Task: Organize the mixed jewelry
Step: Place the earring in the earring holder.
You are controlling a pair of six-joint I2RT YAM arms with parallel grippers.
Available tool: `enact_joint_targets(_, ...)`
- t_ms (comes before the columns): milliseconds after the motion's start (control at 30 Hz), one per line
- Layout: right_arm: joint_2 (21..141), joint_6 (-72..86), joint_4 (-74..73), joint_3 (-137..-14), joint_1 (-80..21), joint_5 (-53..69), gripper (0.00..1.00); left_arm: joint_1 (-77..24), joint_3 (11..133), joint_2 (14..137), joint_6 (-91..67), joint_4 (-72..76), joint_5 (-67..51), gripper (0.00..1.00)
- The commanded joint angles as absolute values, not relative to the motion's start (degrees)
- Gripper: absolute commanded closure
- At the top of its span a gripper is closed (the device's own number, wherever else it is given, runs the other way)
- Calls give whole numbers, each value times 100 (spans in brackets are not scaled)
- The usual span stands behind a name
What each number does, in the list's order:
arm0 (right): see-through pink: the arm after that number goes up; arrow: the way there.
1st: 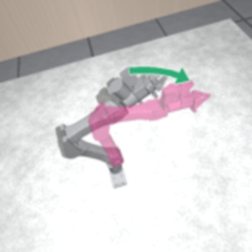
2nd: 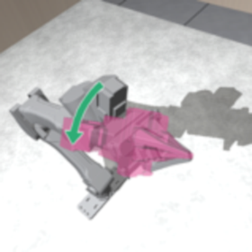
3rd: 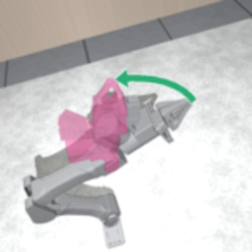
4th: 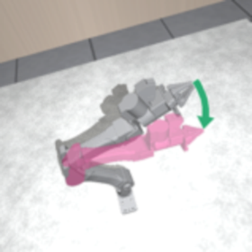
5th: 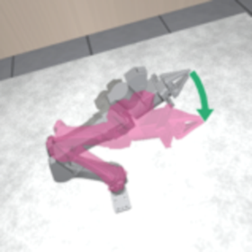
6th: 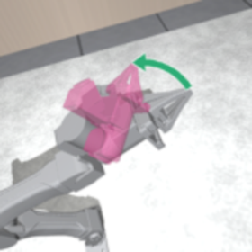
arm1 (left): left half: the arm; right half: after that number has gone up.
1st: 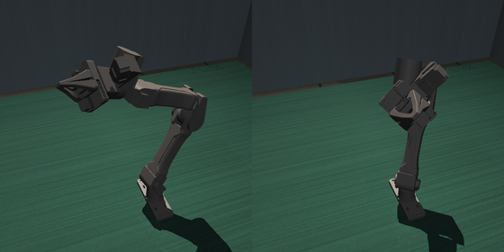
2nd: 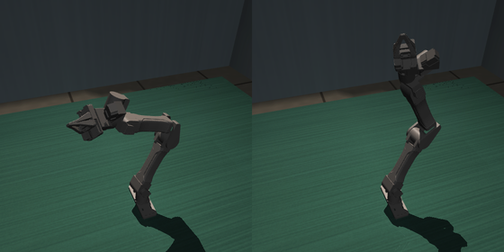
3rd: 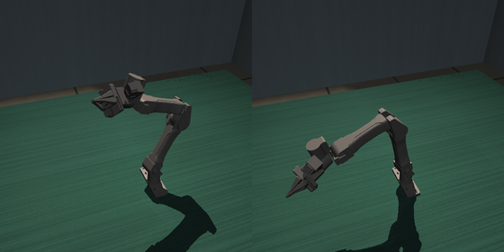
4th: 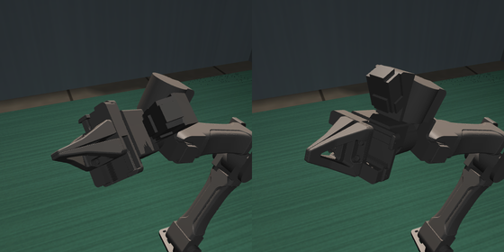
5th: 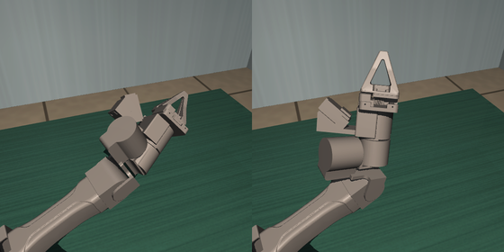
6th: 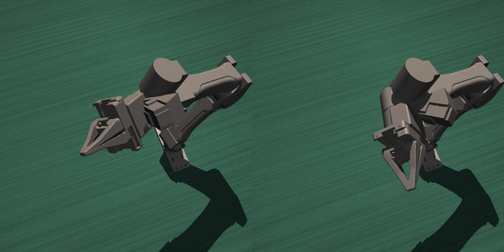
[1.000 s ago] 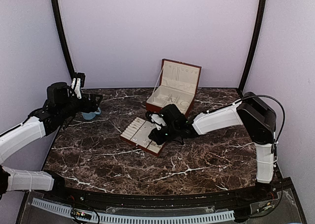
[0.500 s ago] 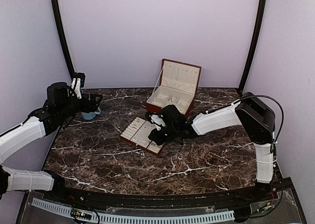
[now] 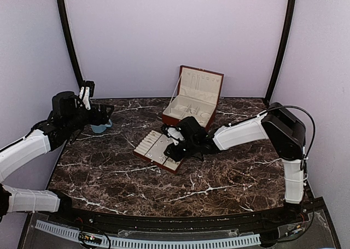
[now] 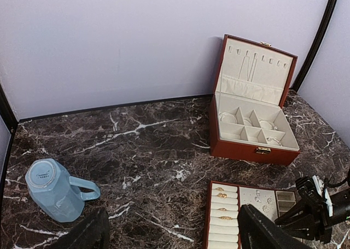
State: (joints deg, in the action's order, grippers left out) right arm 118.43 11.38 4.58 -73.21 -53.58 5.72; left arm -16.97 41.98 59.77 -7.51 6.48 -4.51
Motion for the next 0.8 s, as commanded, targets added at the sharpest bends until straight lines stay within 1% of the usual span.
enact_joint_targets(0, 11922, 1133, 501, -7409, -5396, 476, 76, -1670, 4324, 5928, -697, 659, -489, 17)
enact_joint_targets(133, 11897, 1194, 501, -7439, -5396, 481, 73, -1670, 4324, 5906, -686, 659, -484, 17)
enact_joint_targets(300, 11761, 1256, 526, -7445, -5388, 496, 71, -1670, 4308, 5866, -672, 659, -452, 17)
enact_joint_targets(567, 11506, 1459, 708, -7400, -5311, 716, 71, -1670, 4304, 5854, -638, 641, -400, 17)
enact_joint_targets(767, 11109, 1772, 1100, -7101, -5186, 818, 70, -1670, 4277, 5862, -675, 607, -242, 17)
